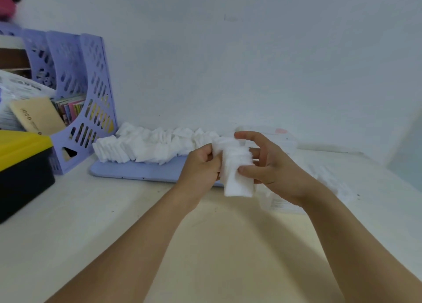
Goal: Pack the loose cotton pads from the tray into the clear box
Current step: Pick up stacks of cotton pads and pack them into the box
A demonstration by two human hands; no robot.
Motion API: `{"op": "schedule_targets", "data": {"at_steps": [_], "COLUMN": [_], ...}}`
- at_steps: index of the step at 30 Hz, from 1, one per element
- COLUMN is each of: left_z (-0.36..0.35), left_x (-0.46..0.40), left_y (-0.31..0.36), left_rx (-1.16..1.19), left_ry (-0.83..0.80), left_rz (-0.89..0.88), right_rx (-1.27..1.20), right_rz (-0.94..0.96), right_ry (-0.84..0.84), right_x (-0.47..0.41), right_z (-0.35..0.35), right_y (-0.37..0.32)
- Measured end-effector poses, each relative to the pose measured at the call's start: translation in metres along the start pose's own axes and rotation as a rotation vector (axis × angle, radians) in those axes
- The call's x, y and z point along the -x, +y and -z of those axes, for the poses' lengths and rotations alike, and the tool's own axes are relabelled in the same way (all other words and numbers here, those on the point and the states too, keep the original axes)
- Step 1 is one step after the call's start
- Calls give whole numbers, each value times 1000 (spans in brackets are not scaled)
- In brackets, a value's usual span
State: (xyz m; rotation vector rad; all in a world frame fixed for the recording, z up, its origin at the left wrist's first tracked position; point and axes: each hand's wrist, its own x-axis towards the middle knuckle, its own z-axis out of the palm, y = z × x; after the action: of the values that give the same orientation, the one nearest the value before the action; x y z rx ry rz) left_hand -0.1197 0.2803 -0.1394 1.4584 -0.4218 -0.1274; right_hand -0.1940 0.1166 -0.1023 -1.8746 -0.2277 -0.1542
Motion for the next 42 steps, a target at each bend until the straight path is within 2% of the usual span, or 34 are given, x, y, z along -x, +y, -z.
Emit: {"op": "schedule_targets", "data": {"at_steps": [7,17,21,26,28,34,42], "left_z": [0,-4,-5,-4,-3,-2,-2], "left_x": [1,1,3,2,3,4,8], "left_y": [5,6,5,5,5,5,9], "left_rx": [118,216,225,477,560,564,604], "left_ry": [0,-21,-70,-72,-79,-85,-210], "left_rz": [116,156,135,253,295,283,404], "right_rx": [-25,-30,61,79,161,401,445], "right_rz": [-7,42,90,143,197,358,372], "right_ry": [72,84,103,184,222,258,263], "right_x": [-2,-8,-10,-13,-13,-13,-13], "right_z": [-1,-4,-6,-4,-7,-14,-13], "right_y": [5,12,16,20,20,21,24]}}
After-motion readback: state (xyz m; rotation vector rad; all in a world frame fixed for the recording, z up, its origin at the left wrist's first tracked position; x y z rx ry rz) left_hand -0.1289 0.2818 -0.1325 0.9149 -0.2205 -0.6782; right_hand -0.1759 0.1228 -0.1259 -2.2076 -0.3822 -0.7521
